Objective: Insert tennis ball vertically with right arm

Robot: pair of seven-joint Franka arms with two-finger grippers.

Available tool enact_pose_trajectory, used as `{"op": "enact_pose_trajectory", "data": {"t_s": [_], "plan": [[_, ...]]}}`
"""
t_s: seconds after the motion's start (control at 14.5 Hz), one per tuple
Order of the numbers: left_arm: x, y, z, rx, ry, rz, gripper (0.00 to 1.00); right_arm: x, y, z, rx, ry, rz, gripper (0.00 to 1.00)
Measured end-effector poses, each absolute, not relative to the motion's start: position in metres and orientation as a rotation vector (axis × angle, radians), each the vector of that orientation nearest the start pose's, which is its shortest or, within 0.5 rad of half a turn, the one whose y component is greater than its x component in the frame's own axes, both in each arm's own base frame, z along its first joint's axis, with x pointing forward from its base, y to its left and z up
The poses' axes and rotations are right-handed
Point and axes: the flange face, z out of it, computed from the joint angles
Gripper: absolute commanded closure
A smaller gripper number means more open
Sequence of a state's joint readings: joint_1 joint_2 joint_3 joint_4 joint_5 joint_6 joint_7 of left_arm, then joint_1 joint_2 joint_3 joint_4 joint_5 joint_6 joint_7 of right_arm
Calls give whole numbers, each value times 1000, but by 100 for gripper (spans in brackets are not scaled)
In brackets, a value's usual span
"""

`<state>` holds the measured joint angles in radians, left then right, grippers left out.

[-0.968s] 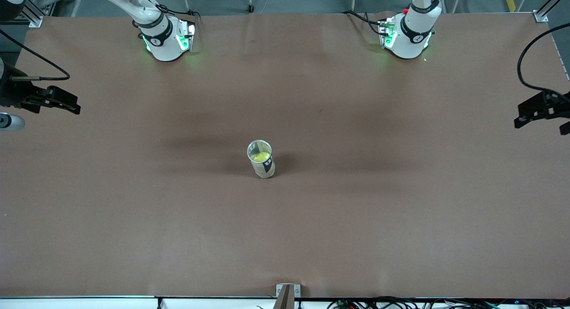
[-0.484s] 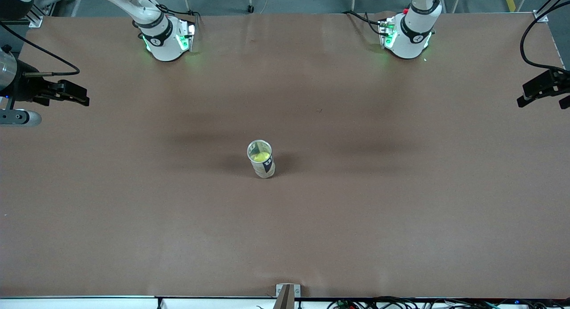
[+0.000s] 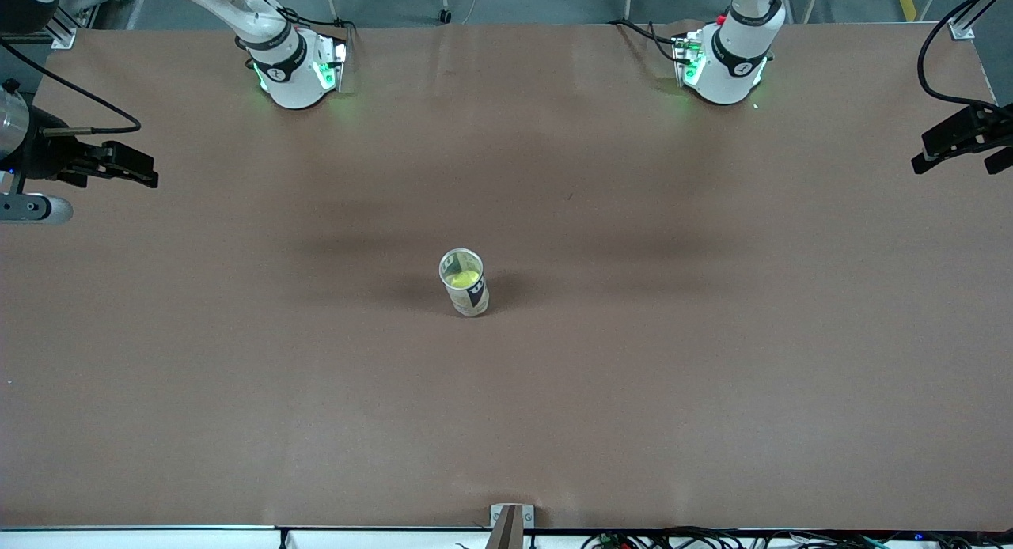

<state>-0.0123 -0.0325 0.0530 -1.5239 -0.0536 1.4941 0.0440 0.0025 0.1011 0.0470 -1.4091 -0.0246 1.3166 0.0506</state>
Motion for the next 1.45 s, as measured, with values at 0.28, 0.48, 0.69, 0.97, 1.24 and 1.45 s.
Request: {"op": "enact_pose_trajectory", "data": {"t_s": [0.28, 0.48, 0.69, 0.97, 1.24, 1.45], "plan": [[536, -16, 657, -3140, 90, -2, 0, 550, 23, 629, -3158, 9, 299, 0], [534, -34, 655, -3136, 89, 1, 0, 537, 22, 634, -3160, 11, 287, 0], [529, -54, 654, -3135, 66, 2, 0, 523, 20, 637, -3164, 17, 260, 0], [529, -58, 658, -3135, 91, -18, 0, 503, 14, 643, -3162, 35, 208, 0], [529, -51, 659, -3135, 95, -22, 0, 501, 5, 652, -3153, 62, 126, 0], [529, -49, 660, -3135, 91, -27, 0, 504, 3, 655, -3152, 68, 86, 0]]}}
